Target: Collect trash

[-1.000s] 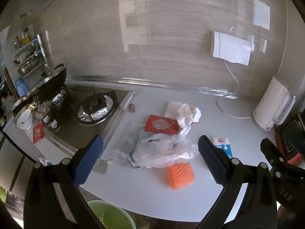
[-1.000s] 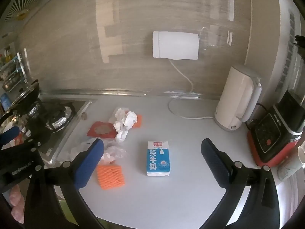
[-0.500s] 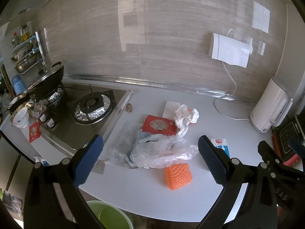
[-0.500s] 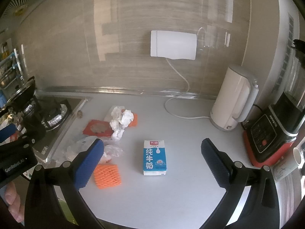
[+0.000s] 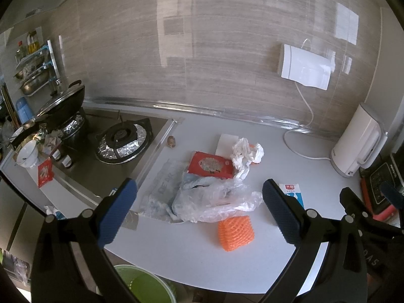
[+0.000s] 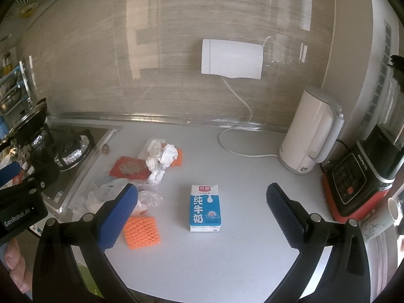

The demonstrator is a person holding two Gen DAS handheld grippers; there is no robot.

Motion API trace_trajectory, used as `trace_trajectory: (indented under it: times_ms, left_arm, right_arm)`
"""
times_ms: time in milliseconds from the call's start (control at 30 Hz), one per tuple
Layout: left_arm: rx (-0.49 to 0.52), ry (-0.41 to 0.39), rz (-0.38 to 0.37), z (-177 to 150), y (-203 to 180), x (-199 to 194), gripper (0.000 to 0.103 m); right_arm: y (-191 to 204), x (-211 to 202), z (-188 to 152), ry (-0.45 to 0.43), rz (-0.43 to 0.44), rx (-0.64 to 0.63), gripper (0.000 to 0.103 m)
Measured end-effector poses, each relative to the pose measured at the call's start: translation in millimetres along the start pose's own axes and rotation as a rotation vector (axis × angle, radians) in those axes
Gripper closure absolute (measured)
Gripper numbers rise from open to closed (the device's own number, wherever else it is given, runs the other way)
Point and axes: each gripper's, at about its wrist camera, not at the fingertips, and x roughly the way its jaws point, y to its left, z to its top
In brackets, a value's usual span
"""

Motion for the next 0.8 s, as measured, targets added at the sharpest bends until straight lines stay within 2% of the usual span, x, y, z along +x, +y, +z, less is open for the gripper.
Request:
trace_trajectory:
  times_ms: [800]
  left_arm:
    - [-0.019, -0.001, 0.001, -0.2, 0.9, 2.0, 0.008]
  right_arm:
    - [8.9, -0.6, 0.6, 0.001, 0.004, -0.017, 0.002]
